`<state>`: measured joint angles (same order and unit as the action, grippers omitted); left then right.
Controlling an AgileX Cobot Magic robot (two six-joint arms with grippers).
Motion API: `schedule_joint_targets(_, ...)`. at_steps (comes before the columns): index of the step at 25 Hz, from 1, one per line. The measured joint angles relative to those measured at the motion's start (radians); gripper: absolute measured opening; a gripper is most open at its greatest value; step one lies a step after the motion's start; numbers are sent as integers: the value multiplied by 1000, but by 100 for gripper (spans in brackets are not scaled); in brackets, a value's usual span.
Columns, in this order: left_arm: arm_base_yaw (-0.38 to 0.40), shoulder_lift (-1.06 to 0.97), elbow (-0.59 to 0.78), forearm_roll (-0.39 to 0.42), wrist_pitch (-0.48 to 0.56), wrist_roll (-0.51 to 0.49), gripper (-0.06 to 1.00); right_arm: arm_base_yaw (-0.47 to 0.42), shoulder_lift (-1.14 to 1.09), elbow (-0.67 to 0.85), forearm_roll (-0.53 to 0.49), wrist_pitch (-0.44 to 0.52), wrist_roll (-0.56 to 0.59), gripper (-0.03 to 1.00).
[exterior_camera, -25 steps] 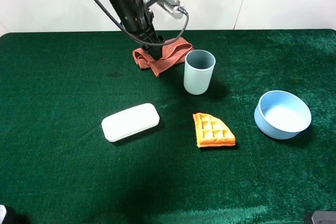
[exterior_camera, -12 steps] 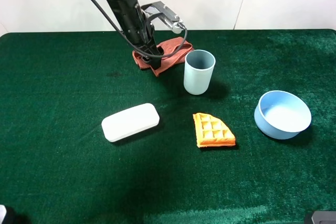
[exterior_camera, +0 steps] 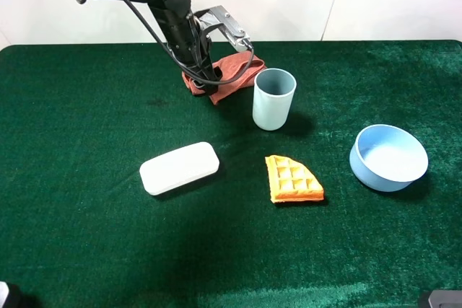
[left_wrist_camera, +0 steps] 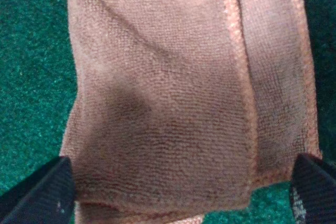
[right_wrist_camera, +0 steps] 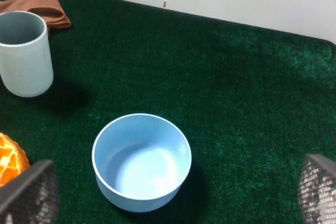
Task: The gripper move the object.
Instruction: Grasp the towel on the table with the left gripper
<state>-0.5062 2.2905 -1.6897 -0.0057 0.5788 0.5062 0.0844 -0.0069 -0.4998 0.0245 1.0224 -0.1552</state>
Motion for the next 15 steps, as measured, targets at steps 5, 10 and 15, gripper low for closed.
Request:
schedule_joint_targets(5, 0, 29, -1, 6, -24, 0, 81, 0, 0, 0, 0, 0, 0, 69)
schedule_joint_targets(10, 0, 44, -1, 6, -37, 0, 81, 0, 0, 0, 0, 0, 0, 69)
schedule_joint_targets(15, 0, 44, -1, 6, -40, 0, 81, 0, 0, 0, 0, 0, 0, 69)
